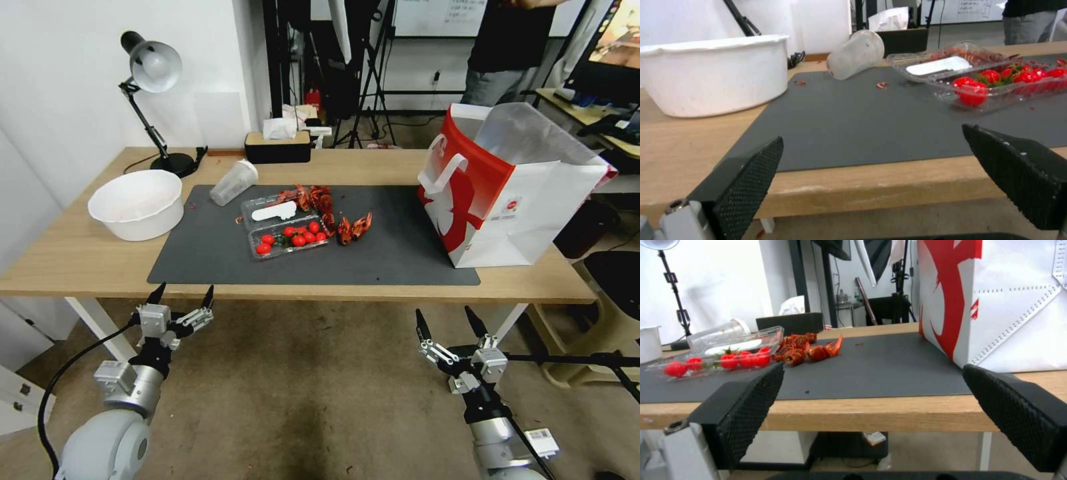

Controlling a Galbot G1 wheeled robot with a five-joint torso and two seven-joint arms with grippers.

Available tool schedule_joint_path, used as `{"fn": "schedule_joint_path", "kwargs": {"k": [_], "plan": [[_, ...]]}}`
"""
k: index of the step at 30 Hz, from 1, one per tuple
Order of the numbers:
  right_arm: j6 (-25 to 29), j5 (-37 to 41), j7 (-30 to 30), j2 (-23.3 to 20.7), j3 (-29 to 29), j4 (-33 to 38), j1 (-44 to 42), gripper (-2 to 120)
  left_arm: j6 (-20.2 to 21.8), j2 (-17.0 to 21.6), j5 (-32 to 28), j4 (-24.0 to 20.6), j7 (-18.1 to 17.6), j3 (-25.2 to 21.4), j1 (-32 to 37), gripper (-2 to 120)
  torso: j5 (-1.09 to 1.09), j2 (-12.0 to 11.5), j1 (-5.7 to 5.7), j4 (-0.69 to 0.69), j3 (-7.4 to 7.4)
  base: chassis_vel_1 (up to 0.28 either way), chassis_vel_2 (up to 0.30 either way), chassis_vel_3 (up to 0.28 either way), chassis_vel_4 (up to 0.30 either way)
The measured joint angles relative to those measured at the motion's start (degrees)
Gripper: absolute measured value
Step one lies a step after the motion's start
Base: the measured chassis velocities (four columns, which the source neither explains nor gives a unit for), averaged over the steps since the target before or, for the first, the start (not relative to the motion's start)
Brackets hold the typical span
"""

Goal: Pick up the trash from the table and place it into the takeout bag.

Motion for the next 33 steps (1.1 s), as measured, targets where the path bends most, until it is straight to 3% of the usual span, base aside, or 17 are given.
{"fn": "schedule_joint_path", "kwargs": {"k": [9,10,11,13,24,30,33], "plan": [[-0.1,0.1,0.0,-0.1,-0.1,-0.2,0.2,100,0.0,0.6,-0.1,1.1,-0.1,0.6,-1.9,100,0.0,0.0,0.0,0.0,0.0,0.0,0.0,0.0,0.0],[-0.1,0.1,0.0,-0.1,-0.1,-0.2,0.2,100,0.0,1.3,-0.4,1.5,0.0,0.9,-3.0,100,-0.01,0.0,0.0,0.01,0.0,0.0,0.0,0.0,0.0],[-0.1,0.1,0.0,0.0,-0.1,-0.3,0.2,100,0.9,4.5,-2.6,2.9,-0.2,2.5,-8.3,100,-0.01,0.0,0.0,0.0,0.01,0.0,0.0,0.0,0.0],[-0.1,0.1,0.0,0.0,-0.1,-0.3,0.2,100,1.6,5.8,-3.8,3.6,-0.8,3.4,-11.1,100,0.0,0.0,0.0,-0.01,0.0,0.0,0.0,0.0,0.0],[-0.1,0.0,0.0,0.3,-0.1,-0.3,0.1,100,2.6,7.6,-5.2,5.0,-1.7,5.3,-15.8,100,-0.01,0.0,0.0,-0.01,0.0,0.0,0.0,0.0,0.0],[-0.1,-0.3,0.0,0.6,-0.3,-0.2,0.0,100,4.2,9.7,-6.9,7.7,-3.1,8.8,-22.3,100,-0.01,0.0,0.0,0.0,0.01,0.0,0.0,0.0,0.0],[-0.5,-0.6,0.0,0.8,-0.3,0.3,-0.1,100,7.7,12.3,-9.3,12.0,-4.2,13.8,-30.7,100,-0.01,0.0,0.0,0.01,0.01,0.0,0.0,0.0,0.0]]}}
